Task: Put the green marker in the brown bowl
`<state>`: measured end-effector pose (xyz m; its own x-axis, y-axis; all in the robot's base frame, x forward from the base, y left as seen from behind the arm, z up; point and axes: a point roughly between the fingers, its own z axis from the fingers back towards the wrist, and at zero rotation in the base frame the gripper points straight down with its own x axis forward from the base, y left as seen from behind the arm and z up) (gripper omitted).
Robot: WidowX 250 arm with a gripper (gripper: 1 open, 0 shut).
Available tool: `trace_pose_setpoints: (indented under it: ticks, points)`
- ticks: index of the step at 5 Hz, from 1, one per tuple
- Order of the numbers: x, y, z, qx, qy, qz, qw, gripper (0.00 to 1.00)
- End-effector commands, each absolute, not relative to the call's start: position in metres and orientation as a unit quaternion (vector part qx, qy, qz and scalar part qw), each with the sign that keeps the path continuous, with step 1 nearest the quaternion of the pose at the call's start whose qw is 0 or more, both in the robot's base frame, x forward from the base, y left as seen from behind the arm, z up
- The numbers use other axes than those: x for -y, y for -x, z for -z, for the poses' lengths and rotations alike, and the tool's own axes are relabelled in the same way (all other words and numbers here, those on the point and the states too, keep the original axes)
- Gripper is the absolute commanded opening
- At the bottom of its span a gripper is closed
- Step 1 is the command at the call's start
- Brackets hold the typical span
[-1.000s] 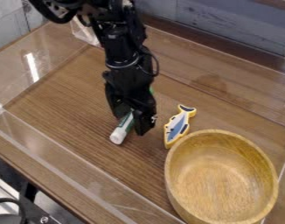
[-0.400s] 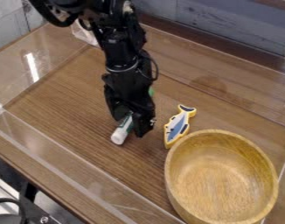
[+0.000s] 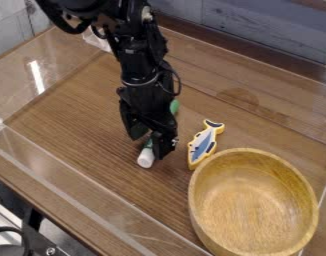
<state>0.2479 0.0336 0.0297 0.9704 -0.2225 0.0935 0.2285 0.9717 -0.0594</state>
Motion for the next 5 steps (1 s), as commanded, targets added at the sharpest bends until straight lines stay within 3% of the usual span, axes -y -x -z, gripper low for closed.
trace_pose_setpoints:
  ticks: [1,2,3,5]
  points:
    - [-0.0330,-0.2533,-0.0328,0.057,0.028,0.119,0.991,1.00]
    - [-0.0323,-0.2535,-0.0291,0.056,0.027,0.120,0.991,1.00]
    - [-0.0320,-0.2536,-0.0286,0.055,0.026,0.121,0.991,0.00]
    - [-0.0316,-0.2526,-0.0369,0.049,0.025,0.121,0.991,0.00]
